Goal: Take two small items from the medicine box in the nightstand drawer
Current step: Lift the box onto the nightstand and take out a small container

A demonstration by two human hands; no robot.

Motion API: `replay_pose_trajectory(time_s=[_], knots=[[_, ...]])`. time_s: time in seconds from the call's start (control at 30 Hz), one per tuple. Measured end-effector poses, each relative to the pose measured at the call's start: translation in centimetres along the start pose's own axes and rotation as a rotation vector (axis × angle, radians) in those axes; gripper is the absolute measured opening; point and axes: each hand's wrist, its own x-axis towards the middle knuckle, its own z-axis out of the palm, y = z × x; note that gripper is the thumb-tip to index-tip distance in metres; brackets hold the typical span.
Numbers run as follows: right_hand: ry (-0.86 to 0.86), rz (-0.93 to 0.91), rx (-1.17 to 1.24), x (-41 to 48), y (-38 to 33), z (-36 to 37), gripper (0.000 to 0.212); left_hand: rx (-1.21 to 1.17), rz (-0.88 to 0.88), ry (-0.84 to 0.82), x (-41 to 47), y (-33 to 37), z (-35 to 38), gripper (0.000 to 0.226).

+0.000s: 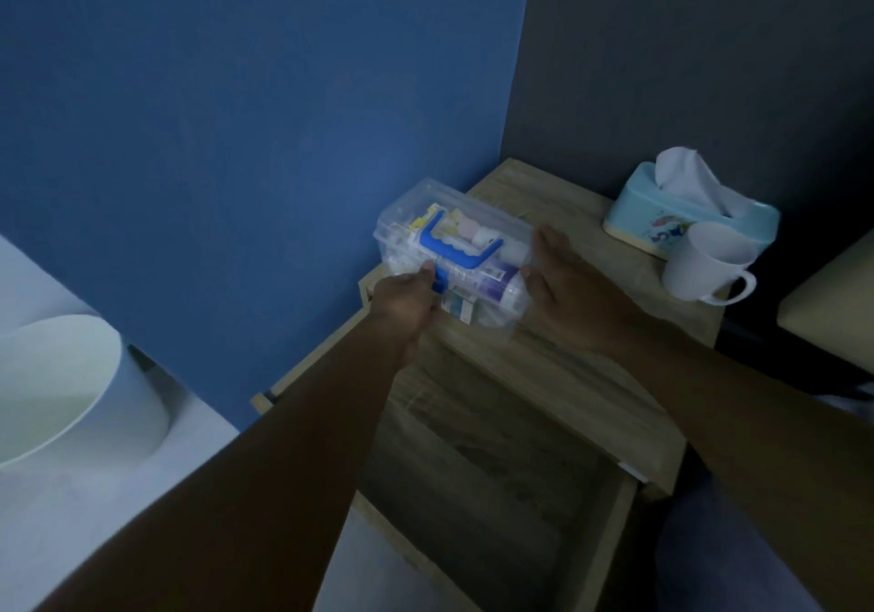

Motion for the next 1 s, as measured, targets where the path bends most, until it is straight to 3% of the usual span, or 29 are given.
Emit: replay_pose_trajectory(time_s=[0.43,0.8,0.9,1.0], knots=[[0.032,-0.012,-0.074,0.2,0.3,0.8,0.059,-0.086,-0.03,0.132,-0.5,-0.1,0.7,0.032],[0.025,-0.005,-0.013,0.8,0.9,1.1,0.062,-0.027,0.068,0.125,-1.0,-1.4,0.0,0.015],[0.001,0.043,-0.007,0.8,0.8,1.2,0.089,0.074,0.126,0.1,-1.1,-2.2,-0.3,0.012],[-0.007,0.05,-0.033,0.5,0.7,1.1,0.124,0.223,0.188,0.164,-0.8,-2.0,-0.4,0.035]])
